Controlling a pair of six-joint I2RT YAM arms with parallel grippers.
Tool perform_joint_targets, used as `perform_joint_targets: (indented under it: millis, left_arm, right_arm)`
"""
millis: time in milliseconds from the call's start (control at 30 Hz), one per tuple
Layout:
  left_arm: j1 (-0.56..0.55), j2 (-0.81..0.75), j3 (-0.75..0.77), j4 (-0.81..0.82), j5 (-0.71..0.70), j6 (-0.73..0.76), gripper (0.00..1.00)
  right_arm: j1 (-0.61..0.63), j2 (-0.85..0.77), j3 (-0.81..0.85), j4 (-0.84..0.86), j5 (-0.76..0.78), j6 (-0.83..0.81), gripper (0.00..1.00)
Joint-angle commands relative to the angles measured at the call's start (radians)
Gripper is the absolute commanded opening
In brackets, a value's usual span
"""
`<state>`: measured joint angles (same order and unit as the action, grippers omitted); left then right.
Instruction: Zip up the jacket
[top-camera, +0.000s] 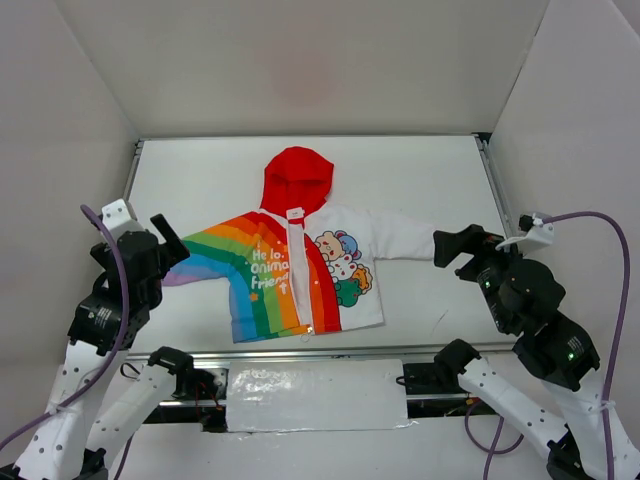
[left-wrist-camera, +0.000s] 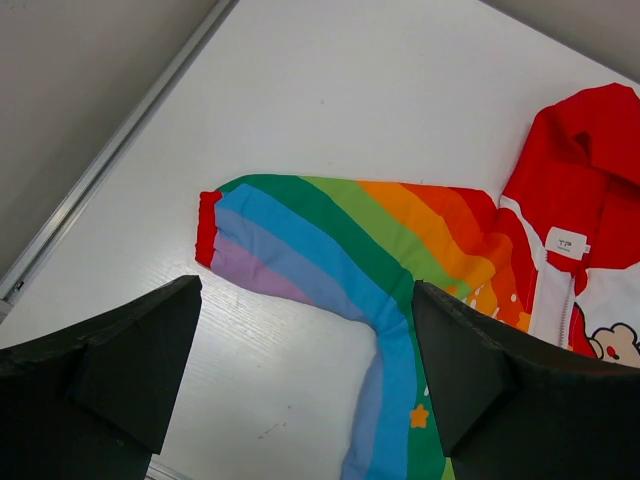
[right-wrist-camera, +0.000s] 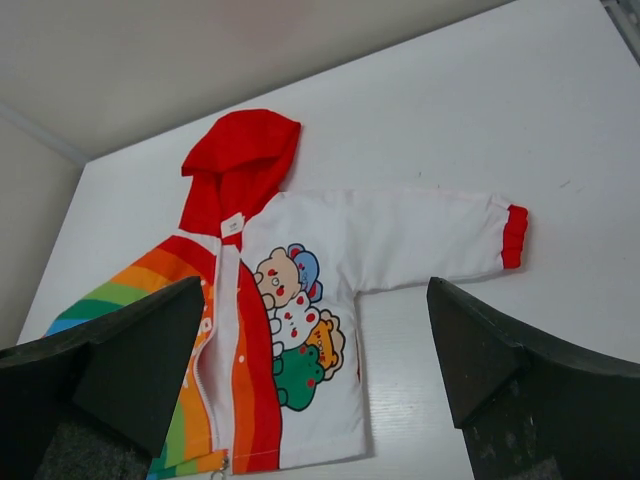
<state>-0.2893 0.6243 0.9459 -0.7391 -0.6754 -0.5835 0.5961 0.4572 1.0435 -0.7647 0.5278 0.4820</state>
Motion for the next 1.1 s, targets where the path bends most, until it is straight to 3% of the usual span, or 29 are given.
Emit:
perform_joint_targets:
  millis: [0, 200, 367, 433, 533, 600, 667, 800, 900, 1067]
  left_arm:
    - [0.009, 0.000, 0.002, 0.032, 0.007, -0.003, 0.99]
    - [0.009, 0.008, 0.005, 0.040, 0.043, 0.010, 0.98]
    - [0.015, -0.011, -0.004, 0.037, 0.026, 0.004, 0.99]
    - [0.025, -0.002, -0.004, 0.050, 0.051, 0.014, 0.99]
    - [0.053, 0.023, 0.001, 0.066, 0.115, 0.033, 0.99]
    - [0.055, 0.035, 0.005, 0.061, 0.128, 0.036, 0.99]
    - [0.058, 0.037, 0.002, 0.060, 0.138, 0.040, 0.99]
    - [0.061, 0.009, -0.013, 0.078, 0.180, 0.063, 0.99]
    - [0.062, 0.005, -0.018, 0.086, 0.171, 0.059, 0.99]
    - [0.065, 0.054, -0.006, 0.096, 0.253, 0.082, 0.99]
  right_arm:
    - [0.008, 0.006, 0.033, -0.016, 0.038, 0.013, 1.00]
    - [0.010, -0.035, 0.003, 0.019, 0.055, 0.020, 1.00]
    - [0.018, -0.035, -0.045, 0.119, -0.073, -0.016, 1.00]
    - [0.018, 0.035, -0.065, 0.151, -0.174, -0.017, 1.00]
    - [0.018, 0.215, -0.169, 0.315, -0.561, 0.036, 1.00]
    - [0.027, 0.364, -0.210, 0.438, -0.726, 0.055, 1.00]
    - [0.092, 0.572, -0.192, 0.478, -0.753, 0.058, 1.00]
    - [0.143, 0.693, -0.230, 0.619, -0.761, 0.055, 0.95]
    - [0.146, 0.802, -0.220, 0.671, -0.847, 0.056, 0.76]
    - [0.197, 0.951, -0.299, 0.869, -0.965, 0.125, 0.68]
